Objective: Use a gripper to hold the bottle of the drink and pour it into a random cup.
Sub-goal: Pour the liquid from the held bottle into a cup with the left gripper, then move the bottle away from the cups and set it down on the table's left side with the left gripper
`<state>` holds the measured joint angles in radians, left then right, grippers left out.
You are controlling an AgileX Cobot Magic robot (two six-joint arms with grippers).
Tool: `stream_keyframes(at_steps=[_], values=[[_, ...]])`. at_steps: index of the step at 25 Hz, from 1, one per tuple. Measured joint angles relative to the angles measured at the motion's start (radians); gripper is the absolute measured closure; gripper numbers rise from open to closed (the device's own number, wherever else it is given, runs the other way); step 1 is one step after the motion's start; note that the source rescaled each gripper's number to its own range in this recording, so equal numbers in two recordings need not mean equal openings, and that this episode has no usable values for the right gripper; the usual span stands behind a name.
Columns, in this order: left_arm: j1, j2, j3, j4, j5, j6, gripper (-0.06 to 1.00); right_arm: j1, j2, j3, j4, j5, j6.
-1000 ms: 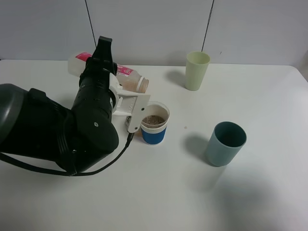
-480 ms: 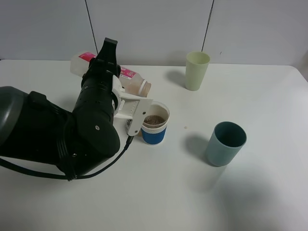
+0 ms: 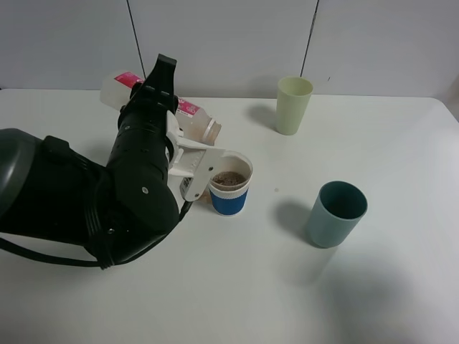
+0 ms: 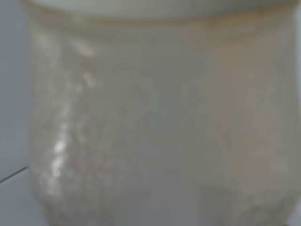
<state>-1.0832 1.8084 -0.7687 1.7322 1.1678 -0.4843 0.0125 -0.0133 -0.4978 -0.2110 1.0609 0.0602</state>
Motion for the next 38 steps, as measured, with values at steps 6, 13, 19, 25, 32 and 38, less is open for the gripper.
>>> stream_keyframes(at_steps=[6, 13, 19, 25, 32, 38], values=[[0.000, -0.004, -0.001, 0.000, -0.033, -0.026, 0.94, 0.000, 0.000, 0.000, 0.000, 0.000, 0.000], [0.000, -0.085, -0.030, 0.004, -0.256, -0.245, 0.94, 0.000, 0.000, 0.000, 0.000, 0.000, 0.000], [0.042, -0.149, -0.030, 0.005, -0.542, -0.430, 0.94, 0.000, 0.000, 0.000, 0.000, 0.000, 0.000], [0.156, -0.223, -0.030, -0.028, -0.710, -0.513, 0.94, 0.000, 0.000, 0.000, 0.000, 0.000, 0.000], [0.327, -0.327, -0.030, -0.231, -0.981, -0.521, 0.94, 0.000, 0.000, 0.000, 0.000, 0.000, 0.000], [0.502, -0.374, -0.030, -0.455, -1.194, -0.521, 0.94, 0.000, 0.000, 0.000, 0.000, 0.000, 0.000]])
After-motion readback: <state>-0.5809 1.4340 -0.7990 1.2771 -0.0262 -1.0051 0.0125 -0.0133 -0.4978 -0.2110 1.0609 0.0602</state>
